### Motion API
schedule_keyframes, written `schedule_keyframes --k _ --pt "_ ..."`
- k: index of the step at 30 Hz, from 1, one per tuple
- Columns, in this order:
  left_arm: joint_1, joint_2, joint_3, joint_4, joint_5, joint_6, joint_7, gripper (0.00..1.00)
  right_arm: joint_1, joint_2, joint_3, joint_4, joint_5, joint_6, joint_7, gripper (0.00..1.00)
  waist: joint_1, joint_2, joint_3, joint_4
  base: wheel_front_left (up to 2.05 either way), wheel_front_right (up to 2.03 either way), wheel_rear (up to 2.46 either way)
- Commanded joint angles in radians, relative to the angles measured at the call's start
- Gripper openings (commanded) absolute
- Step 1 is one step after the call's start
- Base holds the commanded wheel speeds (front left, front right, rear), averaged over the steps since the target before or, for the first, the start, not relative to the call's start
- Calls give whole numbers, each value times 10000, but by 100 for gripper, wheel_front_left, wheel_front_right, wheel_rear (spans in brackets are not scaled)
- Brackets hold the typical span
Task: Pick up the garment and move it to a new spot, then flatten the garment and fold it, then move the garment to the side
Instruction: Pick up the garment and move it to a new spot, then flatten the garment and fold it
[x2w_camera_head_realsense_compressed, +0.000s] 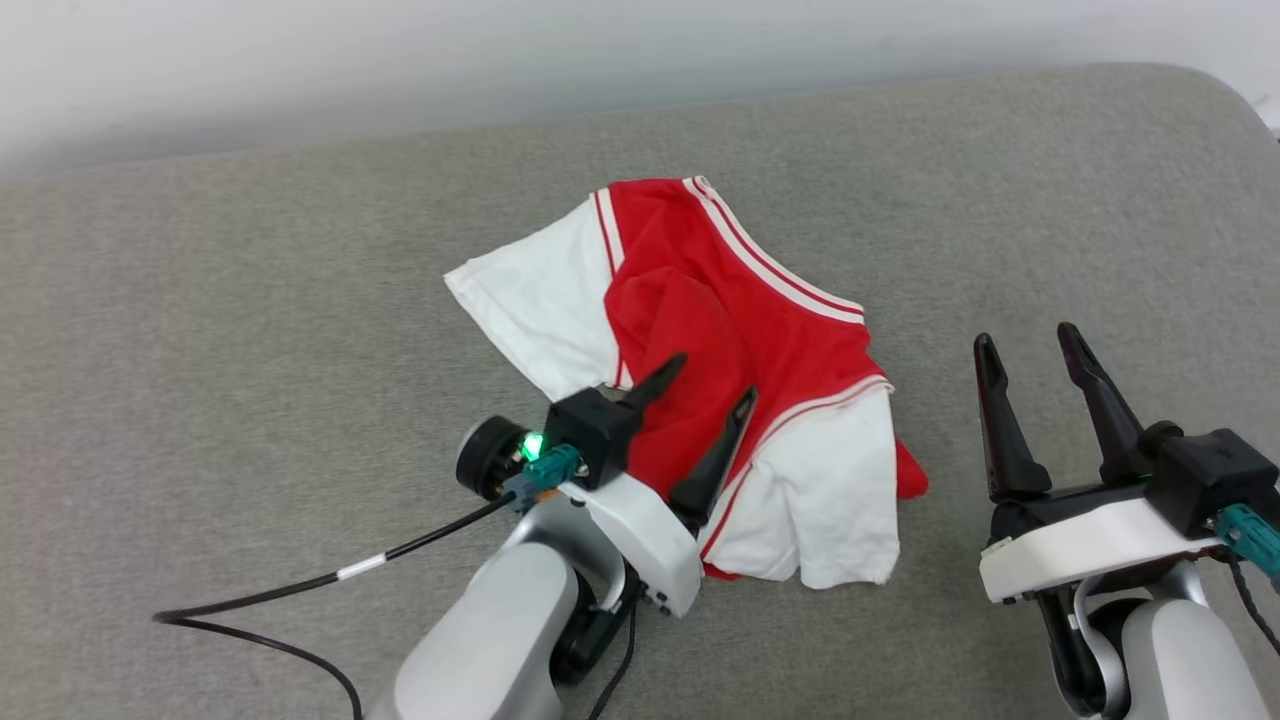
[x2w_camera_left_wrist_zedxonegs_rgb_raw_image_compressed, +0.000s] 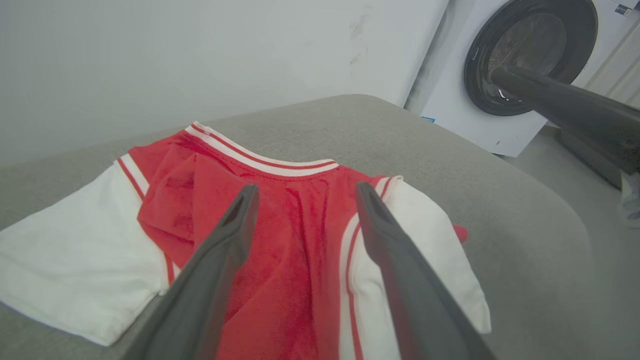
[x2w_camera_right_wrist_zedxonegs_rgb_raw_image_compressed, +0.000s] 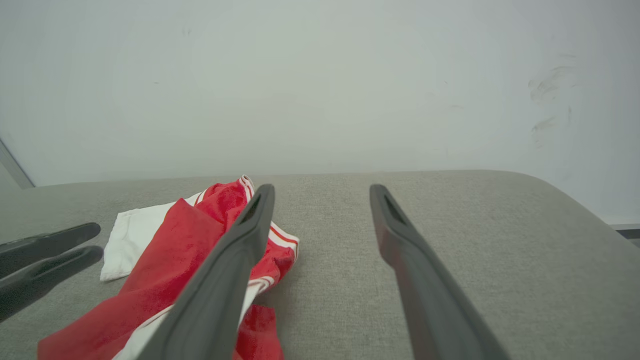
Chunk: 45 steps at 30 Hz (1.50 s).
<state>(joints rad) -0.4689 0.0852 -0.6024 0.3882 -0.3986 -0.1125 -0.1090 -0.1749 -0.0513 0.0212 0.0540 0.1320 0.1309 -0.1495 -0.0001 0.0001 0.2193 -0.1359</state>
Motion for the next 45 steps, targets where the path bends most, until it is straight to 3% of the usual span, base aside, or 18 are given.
schedule_keyframes --k 1,8,17,21,30,45 --pt "-175 5 178 -164 166 241 -462 100 54 13 -84 -3 -92 -3 33 100 1 -1 -273 317 0 0 0" --pt "-415 278 1218 -529 354 1291 -1367 100 314 12 -265 -85 -225 -3 271 100 1 -1 -733 915 0 0 0" --pt "1203 1280 2832 -1120 138 2352 -1555 100 813 11 -219 -141 -156 -3 486 100 1 -1 -1324 1210 0 0 0" --pt "2125 1597 3076 -1498 99 2515 -1567 100 1129 11 -292 -151 -169 -3 577 100 1 -1 -1601 1209 0 0 0" --pt "3283 1718 2974 -1919 -68 2538 -1443 100 1779 11 -315 -329 -94 -3 805 100 1 -1 -2109 1030 0 0 0" --pt "3747 1809 3007 -2319 -237 2811 -1300 100 1966 13 -154 -397 7 -3 952 100 1 -1 -2265 811 0 0 0"
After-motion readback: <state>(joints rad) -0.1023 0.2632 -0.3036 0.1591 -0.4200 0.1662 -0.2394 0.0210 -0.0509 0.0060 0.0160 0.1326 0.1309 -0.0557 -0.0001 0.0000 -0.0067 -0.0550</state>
